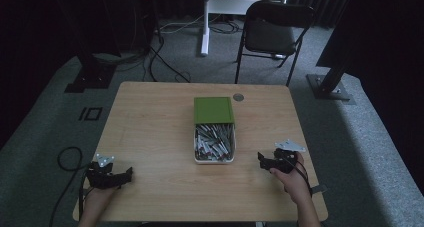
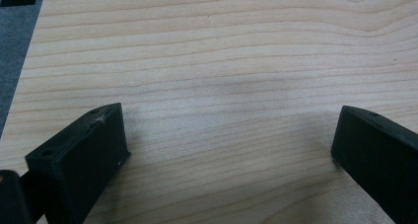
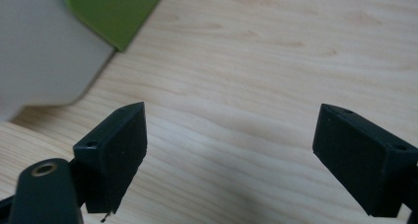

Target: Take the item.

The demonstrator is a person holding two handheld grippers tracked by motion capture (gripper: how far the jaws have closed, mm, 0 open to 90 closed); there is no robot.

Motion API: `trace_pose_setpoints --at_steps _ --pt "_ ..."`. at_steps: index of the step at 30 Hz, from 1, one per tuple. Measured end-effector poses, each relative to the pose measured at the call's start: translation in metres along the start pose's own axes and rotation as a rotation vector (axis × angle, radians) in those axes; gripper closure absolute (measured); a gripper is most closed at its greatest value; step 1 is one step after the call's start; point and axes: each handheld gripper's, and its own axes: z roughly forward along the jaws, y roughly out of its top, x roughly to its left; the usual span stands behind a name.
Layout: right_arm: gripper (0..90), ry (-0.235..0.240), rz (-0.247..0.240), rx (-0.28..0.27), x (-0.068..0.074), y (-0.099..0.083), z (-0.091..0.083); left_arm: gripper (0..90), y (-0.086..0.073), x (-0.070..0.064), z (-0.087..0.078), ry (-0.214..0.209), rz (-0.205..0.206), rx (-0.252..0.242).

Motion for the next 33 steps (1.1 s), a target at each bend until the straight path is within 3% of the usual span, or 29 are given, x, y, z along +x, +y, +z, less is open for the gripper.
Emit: trace_pose_setpoints --at_steps 19,33 --pt "14.0 0.1 -0.087 -0.091 0.044 0.034 -0.019 1.3 0.0 0.0 0.0 0.0 -0.001 -0.001" --pt "14.8 0.177 -0.148 -0.129 0.08 0.048 -0.021 1.3 0.0 0.0 0.0 0.0 0.0 0.0"
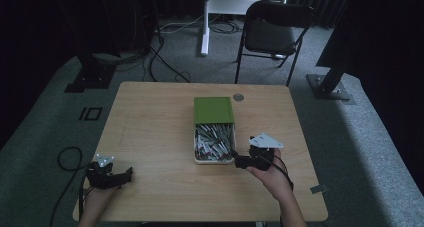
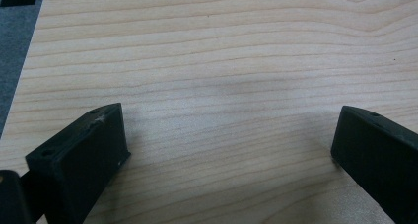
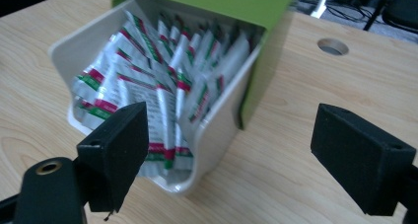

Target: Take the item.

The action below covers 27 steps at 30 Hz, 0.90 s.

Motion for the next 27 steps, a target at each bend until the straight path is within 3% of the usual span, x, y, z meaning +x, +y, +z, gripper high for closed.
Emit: trace_pose_setpoints --at_steps 12,17,21,23,27 --pt "16.3 0.078 -0.039 -0.006 0.028 0.012 0.012 1.3 0.0 0.0 0.0 0.0 0.0 0.0" --pt "22.3 0.092 -0.067 -0.01 0.038 0.015 0.018 1.3 0.0 0.0 0.0 0.0 -0.001 -0.001" --pt "32.3 0.096 -0.099 -0.006 0.044 0.015 0.022 1.3 0.0 0.0 0.0 0.0 -0.001 -0.001" --pt "42.1 0.1 -0.125 0.008 0.046 0.015 0.025 1.3 0.0 0.0 0.0 0.0 -0.001 -0.001" --pt "57.0 0.122 -0.113 0.04 0.046 0.012 0.03 1.3 0.0 0.0 0.0 0.0 0.0 0.0"
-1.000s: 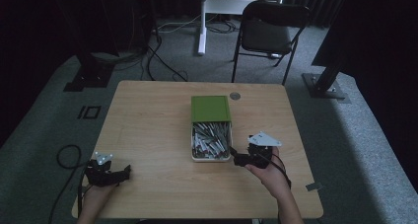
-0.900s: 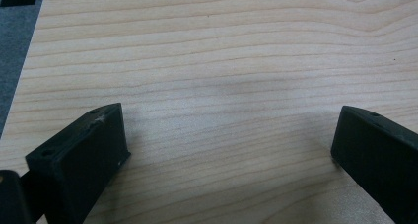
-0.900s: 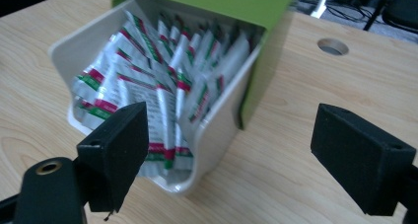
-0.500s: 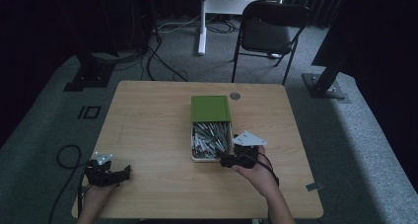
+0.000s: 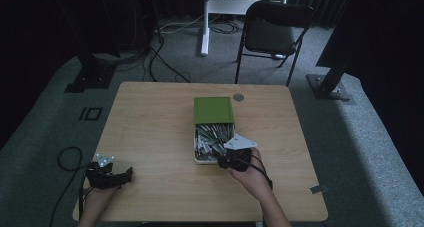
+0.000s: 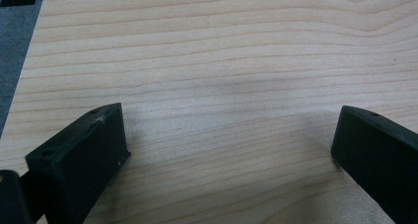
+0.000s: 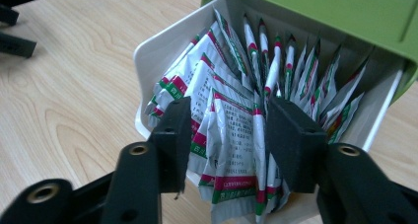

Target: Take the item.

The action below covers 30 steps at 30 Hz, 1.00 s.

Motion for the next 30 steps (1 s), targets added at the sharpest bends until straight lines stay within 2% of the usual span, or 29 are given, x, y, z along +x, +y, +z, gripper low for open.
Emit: trace_pose_setpoints --at_steps 1,4,14,25,28,30 --pt "64.1 0.005 0.003 0.0 -0.001 -0.001 0.001 1.3 0.0 0.0 0.0 0.0 0.001 0.001" --pt "70.2 0.016 0.019 0.009 -0.002 -0.003 0.003 1.3 0.0 0.0 0.0 0.0 0.001 0.001" --pt "74.9 0.012 0.002 0.064 -0.001 -0.011 0.014 1.3 0.0 0.0 0.0 0.0 0.0 0.0" --pt "78.2 -0.041 0.012 0.086 -0.002 -0.015 0.027 1.3 0.0 0.0 0.0 0.0 0.001 0.001" --pt "80.6 -0.055 -0.005 0.096 -0.001 -0.015 0.028 1.3 0.0 0.0 0.0 0.0 0.001 0.0" --pt "85.4 -0.066 -0.004 0.102 -0.001 -0.014 0.028 1.3 0.0 0.0 0.0 0.0 0.001 0.001"
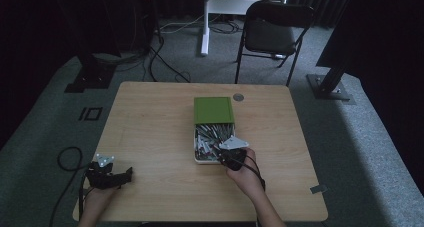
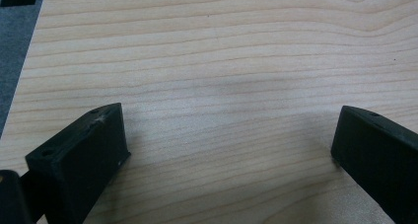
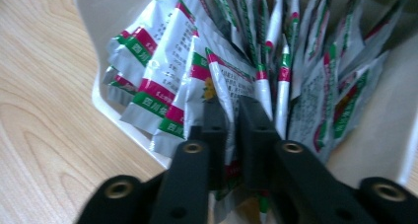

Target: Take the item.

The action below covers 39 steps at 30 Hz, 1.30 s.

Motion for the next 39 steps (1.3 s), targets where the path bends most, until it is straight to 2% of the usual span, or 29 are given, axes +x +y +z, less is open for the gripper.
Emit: trace_pose_setpoints --at_steps 2,5,17,23,30,39 --pt "87.2 -0.01 0.004 0.002 -0.001 0.001 -0.001 1.3 0.0 0.0 0.0 0.0 0.0 0.0" --pt "88.3 -0.009 0.024 -0.025 -0.003 0.003 -0.006 1.3 0.0 0.0 0.0 0.0 0.0 0.0" --pt "88.7 0.035 0.016 -0.096 -0.001 0.021 -0.034 1.3 0.0 0.0 0.0 0.0 -0.001 -0.001" --pt "88.7 0.028 0.016 -0.142 -0.005 0.032 -0.05 1.3 0.0 0.0 0.0 0.0 -0.002 -0.002" --pt "88.7 -0.033 0.031 -0.185 -0.026 0.04 -0.07 1.3 0.0 0.0 0.0 0.0 -0.004 -0.003" --pt "88.7 -0.11 0.083 -0.197 -0.056 0.034 -0.082 1.3 0.0 0.0 0.0 0.0 -0.005 -0.004"
